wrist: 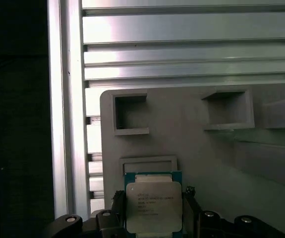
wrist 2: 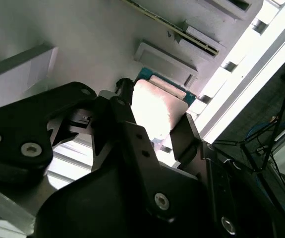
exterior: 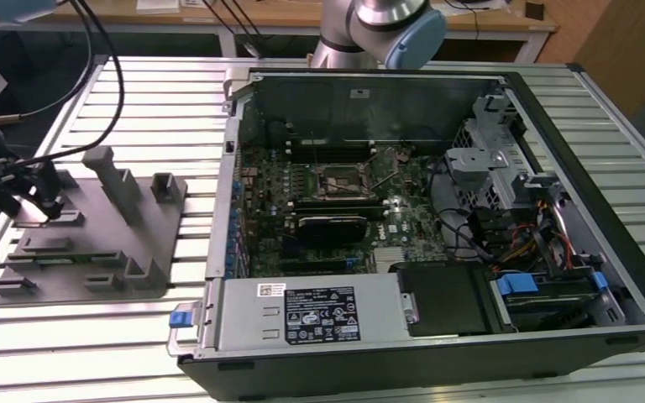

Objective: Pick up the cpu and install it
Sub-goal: 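Pick up the cpu and move it towards the insertion slot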

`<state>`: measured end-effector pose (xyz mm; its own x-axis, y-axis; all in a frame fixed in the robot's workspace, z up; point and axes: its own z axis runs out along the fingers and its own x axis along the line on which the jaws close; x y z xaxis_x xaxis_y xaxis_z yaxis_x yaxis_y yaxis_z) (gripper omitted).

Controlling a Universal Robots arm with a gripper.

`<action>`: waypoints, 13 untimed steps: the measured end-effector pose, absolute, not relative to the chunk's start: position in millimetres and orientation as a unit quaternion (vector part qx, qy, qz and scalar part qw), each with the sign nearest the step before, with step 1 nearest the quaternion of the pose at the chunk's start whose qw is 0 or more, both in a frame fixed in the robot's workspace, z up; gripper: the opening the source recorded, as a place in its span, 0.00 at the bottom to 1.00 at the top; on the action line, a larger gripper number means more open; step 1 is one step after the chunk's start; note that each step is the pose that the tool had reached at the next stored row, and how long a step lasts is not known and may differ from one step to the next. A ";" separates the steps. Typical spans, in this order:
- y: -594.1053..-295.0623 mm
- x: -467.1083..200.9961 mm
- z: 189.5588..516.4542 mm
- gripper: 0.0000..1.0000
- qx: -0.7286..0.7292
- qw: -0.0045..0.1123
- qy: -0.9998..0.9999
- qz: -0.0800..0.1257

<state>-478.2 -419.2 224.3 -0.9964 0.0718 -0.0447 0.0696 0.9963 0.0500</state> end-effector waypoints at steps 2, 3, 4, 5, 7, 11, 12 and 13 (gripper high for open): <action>-419.2 -478.3 227.9 0.55 0.035 0.023 0.999 0.024; -419.2 -478.3 229.6 0.55 0.035 0.023 0.999 0.024; -419.2 -478.3 231.3 0.55 0.035 0.023 0.999 0.024; -419.2 -478.3 233.0 0.55 0.035 0.023 0.999 0.024; -419.2 -478.3 236.0 0.55 0.035 0.023 0.999 0.024; -419.2 -478.3 241.5 0.55 0.035 0.023 0.999 0.024; -419.2 -478.3 243.1 0.55 0.035 0.023 0.999 0.024; -419.2 -478.3 244.5 0.55 0.035 0.023 0.999 0.024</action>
